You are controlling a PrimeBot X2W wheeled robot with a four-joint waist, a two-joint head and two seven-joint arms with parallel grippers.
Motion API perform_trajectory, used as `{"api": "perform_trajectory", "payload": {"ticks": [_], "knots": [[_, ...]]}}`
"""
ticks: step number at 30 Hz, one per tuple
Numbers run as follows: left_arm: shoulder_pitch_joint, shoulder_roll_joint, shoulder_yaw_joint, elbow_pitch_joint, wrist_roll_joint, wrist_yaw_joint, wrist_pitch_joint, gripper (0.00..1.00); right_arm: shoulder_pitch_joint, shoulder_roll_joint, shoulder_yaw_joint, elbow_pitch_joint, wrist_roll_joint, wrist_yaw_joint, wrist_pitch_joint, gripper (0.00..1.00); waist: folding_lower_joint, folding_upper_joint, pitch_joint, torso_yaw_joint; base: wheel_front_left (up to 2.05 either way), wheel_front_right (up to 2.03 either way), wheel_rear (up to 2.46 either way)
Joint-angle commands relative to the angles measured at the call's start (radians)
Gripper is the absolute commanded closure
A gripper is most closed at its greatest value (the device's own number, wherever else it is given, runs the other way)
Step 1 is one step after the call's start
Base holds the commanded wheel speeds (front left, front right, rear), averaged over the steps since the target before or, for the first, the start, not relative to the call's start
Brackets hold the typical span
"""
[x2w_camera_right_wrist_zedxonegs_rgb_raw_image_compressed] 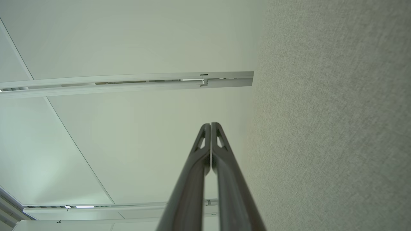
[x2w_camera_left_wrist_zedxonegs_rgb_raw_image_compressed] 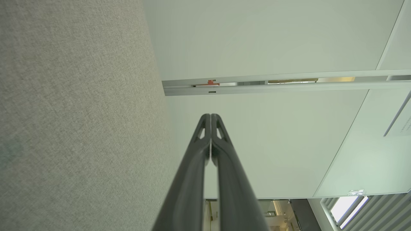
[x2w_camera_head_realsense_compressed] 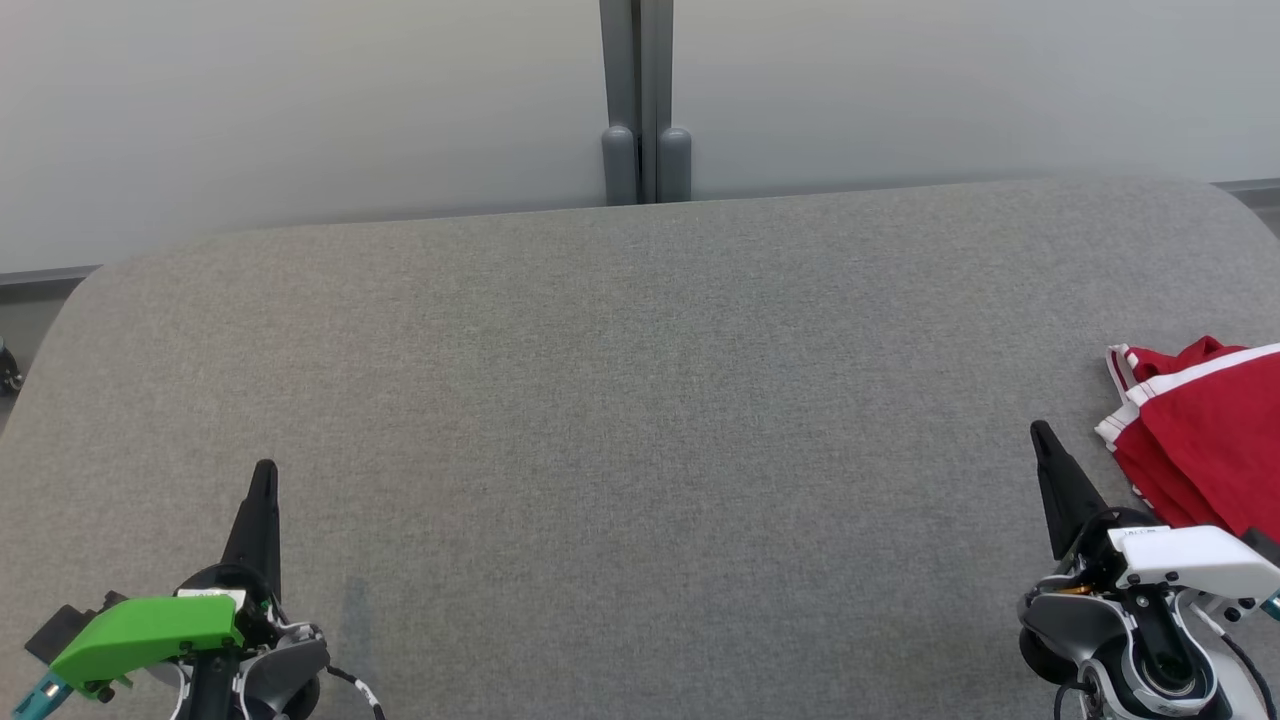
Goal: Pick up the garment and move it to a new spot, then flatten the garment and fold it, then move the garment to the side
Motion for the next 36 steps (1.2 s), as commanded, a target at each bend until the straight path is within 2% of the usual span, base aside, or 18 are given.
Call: {"api": "perform_trajectory", "payload": {"ticks": [1,36], "knots": [[-0.014,0.000,0.006,0.002,-0.005,-0.006,0.003,1.00,-0.006,0.000,-0.003,0.002,0.001,0.000,0.003,1.00,-0.0001,0.0000,0.000,0.000,0.00,0.00,0.00],[-0.015,-0.010,0.017,0.003,0.011,-0.006,0.013,1.00,-0.007,0.005,-0.009,0.002,-0.008,0.000,0.009,1.00,-0.0001,0.0000,0.000,0.000,0.00,0.00,0.00]]}}
